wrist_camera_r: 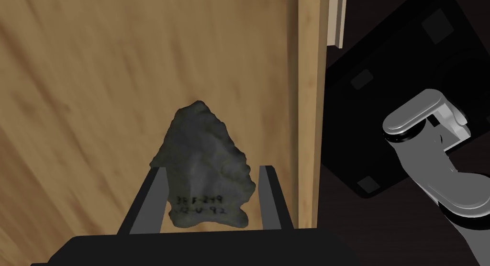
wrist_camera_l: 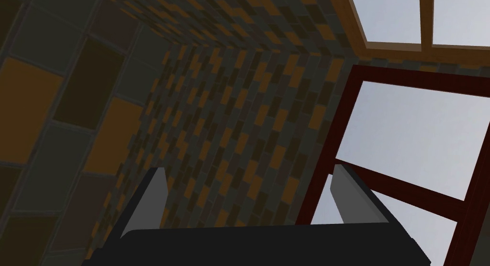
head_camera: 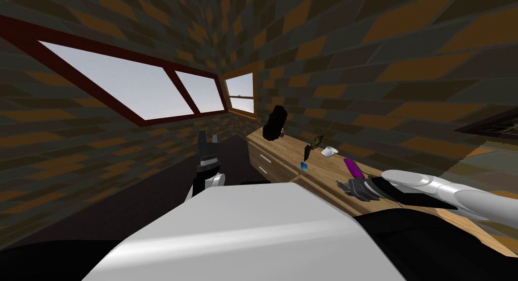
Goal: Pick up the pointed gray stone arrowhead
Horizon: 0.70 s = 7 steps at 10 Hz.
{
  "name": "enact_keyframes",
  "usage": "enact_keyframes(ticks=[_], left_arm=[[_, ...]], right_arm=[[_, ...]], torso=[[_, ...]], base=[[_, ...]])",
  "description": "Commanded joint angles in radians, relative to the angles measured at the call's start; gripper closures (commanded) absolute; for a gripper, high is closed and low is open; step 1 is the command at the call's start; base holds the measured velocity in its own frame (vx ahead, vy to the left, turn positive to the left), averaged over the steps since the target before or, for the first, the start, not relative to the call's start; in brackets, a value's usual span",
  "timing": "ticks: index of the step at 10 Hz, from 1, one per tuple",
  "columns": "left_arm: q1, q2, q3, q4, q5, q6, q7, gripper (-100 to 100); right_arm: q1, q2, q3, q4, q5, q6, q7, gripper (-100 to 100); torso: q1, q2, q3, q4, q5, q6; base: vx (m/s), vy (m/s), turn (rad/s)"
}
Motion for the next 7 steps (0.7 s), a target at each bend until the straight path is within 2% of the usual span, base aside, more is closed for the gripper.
enact_keyframes(ticks=[1, 3, 4, 5, 6, 7], left_arm=[[0.000, 0.000, 0.000, 0.000, 0.000, 0.000, 0.000, 0], [0.000, 0.000, 0.000, 0.000, 0.000, 0.000, 0.000, 0], [0.000, 0.000, 0.000, 0.000, 0.000, 0.000, 0.000, 0], [0.000, 0.000, 0.000, 0.000, 0.000, 0.000, 0.000, 0], [0.000, 0.000, 0.000, 0.000, 0.000, 0.000, 0.000, 0], [0.000, 0.000, 0.000, 0.000, 0.000, 0.000, 0.000, 0]], right_arm=[[0.000, 0.000, 0.000, 0.000, 0.000, 0.000, 0.000, 100], [0.000, 0.000, 0.000, 0.000, 0.000, 0.001, 0.000, 100], [0.000, 0.000, -0.001, 0.000, 0.000, 0.001, 0.000, 0], [0.011, -0.032, -0.007, -0.015, -0.020, -0.008, 0.001, 100], [0.010, -0.046, -0.009, -0.020, -0.023, -0.016, -0.003, 100], [0.006, -0.036, -0.008, -0.012, -0.018, -0.013, -0.001, 100]], torso=[[0.000, 0.000, 0.000, 0.000, 0.000, 0.000], [0.000, 0.000, 0.000, 0.000, 0.000, 0.000], [0.000, 0.000, 0.000, 0.000, 0.000, 0.000], [0.000, 0.000, 0.000, 0.000, 0.000, 0.000], [0.000, 0.000, 0.000, 0.000, 0.000, 0.001], [0.001, 0.001, 0.000, 0.000, 0.000, 0.001]], base=[[0.000, 0.000, 0.000], [0.000, 0.000, 0.000], [0.000, 0.000, 0.000], [-0.009, 0.008, -0.079], [-0.016, 0.015, -0.087], [-0.007, 0.006, -0.017]])
